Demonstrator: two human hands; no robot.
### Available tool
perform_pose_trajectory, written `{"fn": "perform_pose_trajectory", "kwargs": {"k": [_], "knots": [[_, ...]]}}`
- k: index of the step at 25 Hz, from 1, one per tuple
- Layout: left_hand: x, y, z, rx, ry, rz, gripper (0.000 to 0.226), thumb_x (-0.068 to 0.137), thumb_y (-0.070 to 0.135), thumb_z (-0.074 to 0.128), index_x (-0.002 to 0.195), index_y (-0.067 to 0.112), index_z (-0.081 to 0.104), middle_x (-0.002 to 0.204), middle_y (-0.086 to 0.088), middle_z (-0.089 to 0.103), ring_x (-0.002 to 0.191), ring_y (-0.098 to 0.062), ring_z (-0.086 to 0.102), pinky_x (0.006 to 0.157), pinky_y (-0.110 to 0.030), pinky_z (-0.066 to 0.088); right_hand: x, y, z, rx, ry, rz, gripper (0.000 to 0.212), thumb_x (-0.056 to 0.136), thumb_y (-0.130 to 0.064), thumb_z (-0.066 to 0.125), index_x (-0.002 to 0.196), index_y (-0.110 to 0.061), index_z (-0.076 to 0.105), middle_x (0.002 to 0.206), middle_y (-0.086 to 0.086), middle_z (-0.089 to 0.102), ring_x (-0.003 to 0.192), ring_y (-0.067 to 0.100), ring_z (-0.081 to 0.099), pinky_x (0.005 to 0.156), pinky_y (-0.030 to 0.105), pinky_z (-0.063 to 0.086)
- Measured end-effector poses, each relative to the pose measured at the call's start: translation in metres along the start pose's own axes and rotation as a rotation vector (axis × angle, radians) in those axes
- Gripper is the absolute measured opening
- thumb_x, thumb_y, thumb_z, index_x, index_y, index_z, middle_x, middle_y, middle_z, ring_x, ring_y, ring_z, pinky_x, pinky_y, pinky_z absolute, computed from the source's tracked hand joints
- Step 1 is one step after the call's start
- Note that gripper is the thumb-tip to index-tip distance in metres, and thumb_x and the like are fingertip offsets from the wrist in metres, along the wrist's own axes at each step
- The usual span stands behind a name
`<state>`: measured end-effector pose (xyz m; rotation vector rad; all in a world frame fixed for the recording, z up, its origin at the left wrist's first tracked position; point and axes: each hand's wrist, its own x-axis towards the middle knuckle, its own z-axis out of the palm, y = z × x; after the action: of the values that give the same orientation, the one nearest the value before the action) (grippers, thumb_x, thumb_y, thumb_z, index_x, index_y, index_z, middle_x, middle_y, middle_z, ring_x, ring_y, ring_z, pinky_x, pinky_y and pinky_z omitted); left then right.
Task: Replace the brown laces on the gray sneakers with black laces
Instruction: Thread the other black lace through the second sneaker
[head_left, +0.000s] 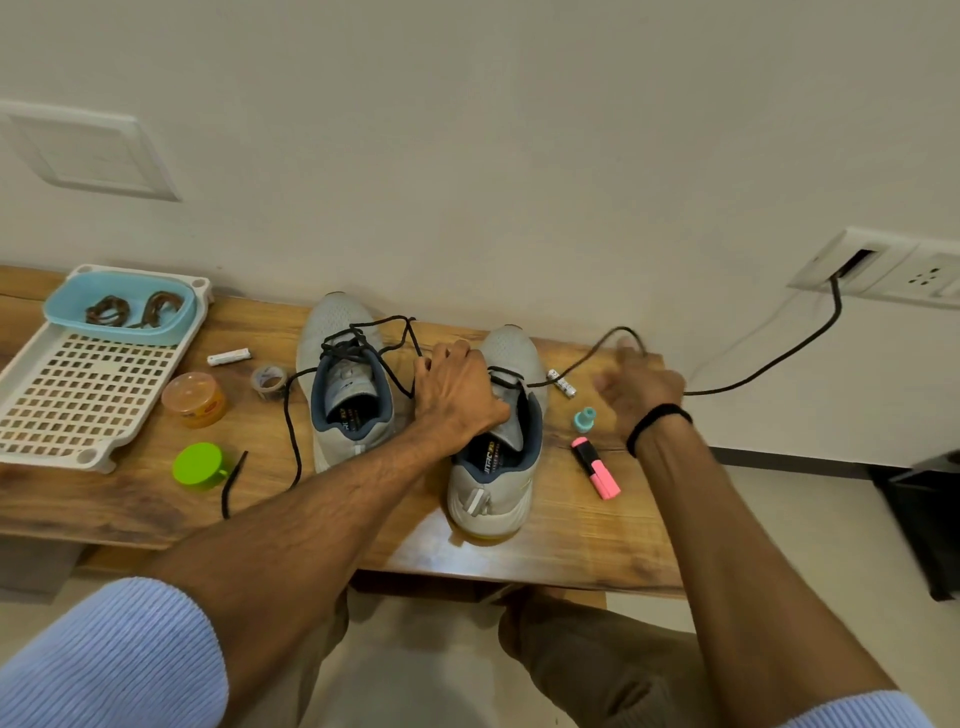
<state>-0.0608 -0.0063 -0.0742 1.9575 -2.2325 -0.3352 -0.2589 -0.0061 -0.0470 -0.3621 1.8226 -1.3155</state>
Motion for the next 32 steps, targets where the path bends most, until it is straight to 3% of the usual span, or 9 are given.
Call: {"fn": "perform_pose_trajectory", "kwargs": {"k": [2,5,9,14,16,21,25,29,32], "knots": [[0.001,0.002,0.0,-0.025,-0.011,-0.008,0.058,0.074,0.051,0.062,0.119,0.015,0.061,0.127,-0.005,0.055,0.12,-0.026,0.045,0.098,-0.043,0.036,-0.013,0.015,0.025,-0.111,-0.308,0.122,0.026,0.087,-0.028,0.073,0.089,-0.004,0.065,0.076,0.009,0.065,0.057,0.017,0.062,0.06,0.028,0.057],[0.002,0.0,-0.001,-0.034,-0.029,-0.024,0.057,0.072,0.05,0.063,0.12,0.017,0.062,0.128,-0.004,0.056,0.121,-0.026,0.044,0.099,-0.044,0.035,-0.016,0.032,0.046,-0.333,-0.329,0.001,0.015,0.084,-0.016,0.076,0.081,-0.006,0.066,0.08,0.011,0.067,0.06,0.016,0.06,0.073,0.036,0.059],[0.001,-0.005,-0.002,-0.012,-0.031,-0.074,0.056,0.074,0.05,0.064,0.124,0.023,0.059,0.131,-0.002,0.055,0.125,-0.026,0.043,0.103,-0.046,0.032,-0.006,0.015,0.027,-0.28,-0.083,-0.217,0.017,0.084,-0.016,0.074,0.071,-0.018,0.064,0.063,0.001,0.068,0.064,0.019,0.071,0.076,0.041,0.06],[-0.004,-0.002,-0.002,-0.017,0.006,-0.138,0.065,0.075,0.052,0.067,0.128,0.018,0.053,0.133,-0.008,0.051,0.123,-0.029,0.044,0.101,-0.046,0.035,0.005,-0.026,-0.022,0.196,0.398,-0.383,0.012,0.086,-0.012,0.071,0.075,-0.014,0.065,0.069,0.002,0.068,0.054,0.018,0.07,0.061,0.031,0.059],[-0.004,-0.001,-0.003,-0.129,-0.022,-0.158,0.069,0.072,0.049,0.069,0.13,0.016,0.049,0.132,-0.011,0.05,0.12,-0.03,0.047,0.097,-0.044,0.041,-0.001,-0.02,-0.013,0.198,0.255,-0.292,0.011,0.085,-0.014,0.074,0.083,-0.011,0.063,0.078,0.008,0.07,0.057,0.016,0.07,0.064,0.03,0.059],[-0.005,0.004,-0.017,-0.465,-0.151,-0.13,0.08,0.073,0.03,0.074,0.14,0.017,0.034,0.137,-0.013,0.037,0.119,-0.03,0.049,0.089,-0.031,0.044,-0.018,0.014,0.028,-0.251,-0.365,0.117,0.034,0.078,-0.023,0.082,0.1,-0.002,0.066,0.089,0.008,0.071,0.081,0.02,0.069,0.083,0.036,0.059],[-0.021,-0.004,-0.025,-0.349,-0.12,-0.301,0.096,0.072,0.04,0.082,0.142,0.007,0.025,0.134,-0.017,0.039,0.114,-0.033,0.053,0.08,-0.033,0.048,-0.023,0.022,0.036,-0.633,-0.395,-0.13,0.018,0.082,-0.024,0.078,0.076,-0.01,0.068,0.081,0.007,0.069,0.078,0.02,0.063,0.087,0.042,0.057],[-0.03,-0.012,-0.029,-0.206,-0.336,-0.271,0.051,0.088,0.061,0.059,0.097,0.012,0.058,0.084,0.0,0.058,0.082,-0.019,0.059,0.063,-0.027,0.043,-0.022,0.018,0.033,-0.902,-0.446,-0.285,0.007,0.088,-0.016,0.07,0.081,-0.014,0.069,0.091,0.002,0.067,0.093,0.019,0.062,0.088,0.035,0.053],[-0.036,-0.008,-0.031,-0.232,-0.363,-0.196,0.039,0.092,0.053,0.06,0.077,0.019,0.047,0.07,0.005,0.051,0.064,-0.012,0.053,0.053,-0.02,0.042,-0.026,0.018,0.035,-1.056,-0.358,-0.443,0.014,0.09,-0.018,0.065,0.085,-0.006,0.07,0.088,0.006,0.068,0.085,0.02,0.061,0.074,0.029,0.048]]}}
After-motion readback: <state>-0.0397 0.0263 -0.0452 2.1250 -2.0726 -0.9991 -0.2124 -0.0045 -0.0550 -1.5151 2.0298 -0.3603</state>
